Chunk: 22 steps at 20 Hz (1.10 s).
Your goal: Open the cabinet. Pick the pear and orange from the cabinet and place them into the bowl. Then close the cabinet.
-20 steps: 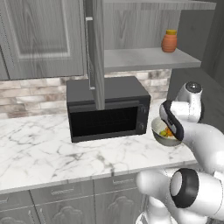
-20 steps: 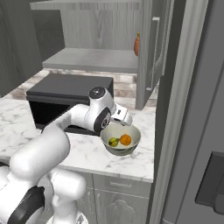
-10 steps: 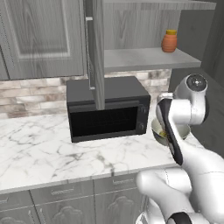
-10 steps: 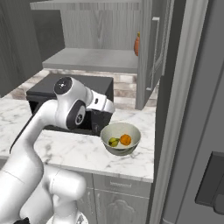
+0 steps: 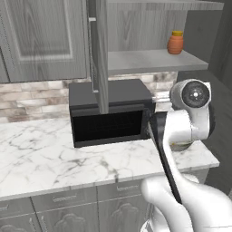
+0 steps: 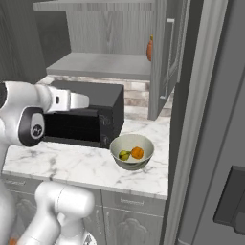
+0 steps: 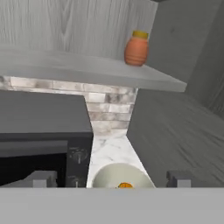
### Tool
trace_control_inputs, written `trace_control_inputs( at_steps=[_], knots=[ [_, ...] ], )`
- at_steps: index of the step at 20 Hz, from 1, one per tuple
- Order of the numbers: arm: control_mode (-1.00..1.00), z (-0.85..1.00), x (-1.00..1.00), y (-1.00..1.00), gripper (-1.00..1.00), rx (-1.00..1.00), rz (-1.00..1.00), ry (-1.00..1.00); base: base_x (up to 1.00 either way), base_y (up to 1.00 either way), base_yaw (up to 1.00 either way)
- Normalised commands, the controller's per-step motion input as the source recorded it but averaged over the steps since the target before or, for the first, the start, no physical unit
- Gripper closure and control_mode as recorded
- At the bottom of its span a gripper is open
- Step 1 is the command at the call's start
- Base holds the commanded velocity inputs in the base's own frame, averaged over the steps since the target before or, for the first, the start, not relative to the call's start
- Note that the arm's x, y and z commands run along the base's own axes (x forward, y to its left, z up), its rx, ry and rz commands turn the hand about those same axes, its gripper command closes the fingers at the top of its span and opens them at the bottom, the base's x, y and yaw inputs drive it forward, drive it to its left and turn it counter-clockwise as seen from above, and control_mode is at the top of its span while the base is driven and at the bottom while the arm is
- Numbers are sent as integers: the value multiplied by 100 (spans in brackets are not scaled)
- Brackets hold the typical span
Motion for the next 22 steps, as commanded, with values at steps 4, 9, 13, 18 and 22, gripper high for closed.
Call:
trace_control_inputs(
  at_steps=[4,9,13,18,22],
  knots=[
    [-100,36,-100,19,-100,-9,23,-42,0,0,0],
    [-100,44,-98,42,-100,-10,14,-41,0,0,0],
    [-100,48,-74,72,-100,-6,9,-38,0,0,0],
    [-100,11,-65,84,-100,-1,8,-25,0,0,0],
    [-100,0,-5,71,-100,0,2,-12,0,0,0]
  ],
)
